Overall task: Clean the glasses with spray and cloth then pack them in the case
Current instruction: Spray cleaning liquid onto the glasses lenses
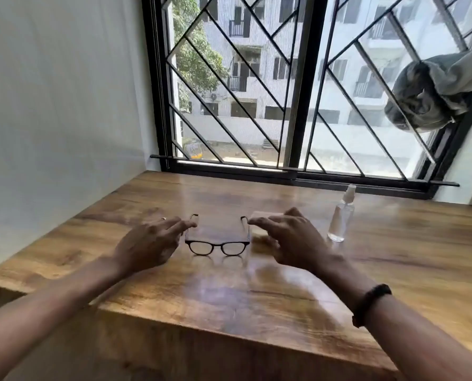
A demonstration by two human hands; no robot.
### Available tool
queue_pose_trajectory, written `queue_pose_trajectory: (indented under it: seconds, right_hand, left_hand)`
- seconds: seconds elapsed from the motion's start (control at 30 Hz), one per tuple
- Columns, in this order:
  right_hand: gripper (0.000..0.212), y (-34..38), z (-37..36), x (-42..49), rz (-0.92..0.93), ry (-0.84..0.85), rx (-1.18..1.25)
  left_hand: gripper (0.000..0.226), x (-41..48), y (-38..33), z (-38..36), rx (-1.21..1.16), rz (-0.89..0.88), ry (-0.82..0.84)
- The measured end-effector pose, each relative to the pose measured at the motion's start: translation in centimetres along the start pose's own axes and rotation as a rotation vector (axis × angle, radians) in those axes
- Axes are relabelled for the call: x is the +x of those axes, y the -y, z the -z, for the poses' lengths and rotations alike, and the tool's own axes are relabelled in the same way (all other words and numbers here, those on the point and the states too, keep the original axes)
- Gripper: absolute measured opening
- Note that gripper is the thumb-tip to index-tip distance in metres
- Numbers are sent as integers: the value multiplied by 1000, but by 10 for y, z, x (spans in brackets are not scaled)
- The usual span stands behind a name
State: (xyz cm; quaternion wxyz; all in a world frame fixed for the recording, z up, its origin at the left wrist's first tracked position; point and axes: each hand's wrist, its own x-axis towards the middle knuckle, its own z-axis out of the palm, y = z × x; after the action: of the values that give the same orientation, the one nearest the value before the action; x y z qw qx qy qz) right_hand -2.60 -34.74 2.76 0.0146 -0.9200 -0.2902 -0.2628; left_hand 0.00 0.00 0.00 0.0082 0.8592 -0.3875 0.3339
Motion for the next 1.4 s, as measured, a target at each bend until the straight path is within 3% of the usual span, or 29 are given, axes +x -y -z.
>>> queue_pose_trajectory:
  seconds: [0.2,0.37,0.6,0.77,1.03,1.4]
  right_hand:
    - [50,28,-16,2,1,27,1]
    - [28,30,-26,4,2,-9,-71]
    - [19,29,-11,22,13,-249,0]
    - [26,17,21,39,-76,-389,148]
    - [25,-26,94,54,-254,-665,262]
    - [28,-69,138,25,-418,-818,388]
  left_hand:
    - [42,-11,1,-9,-158,78,44]
    - [34,-5,-3,-12,-127,57,-58]
    - [25,11,5,2,-50,118,-292]
    - [25,49,1,20,-82,199,-450]
    - [25,147,-28,44,-313,328,-688]
    - [12,242,-84,51,-627,308,-896]
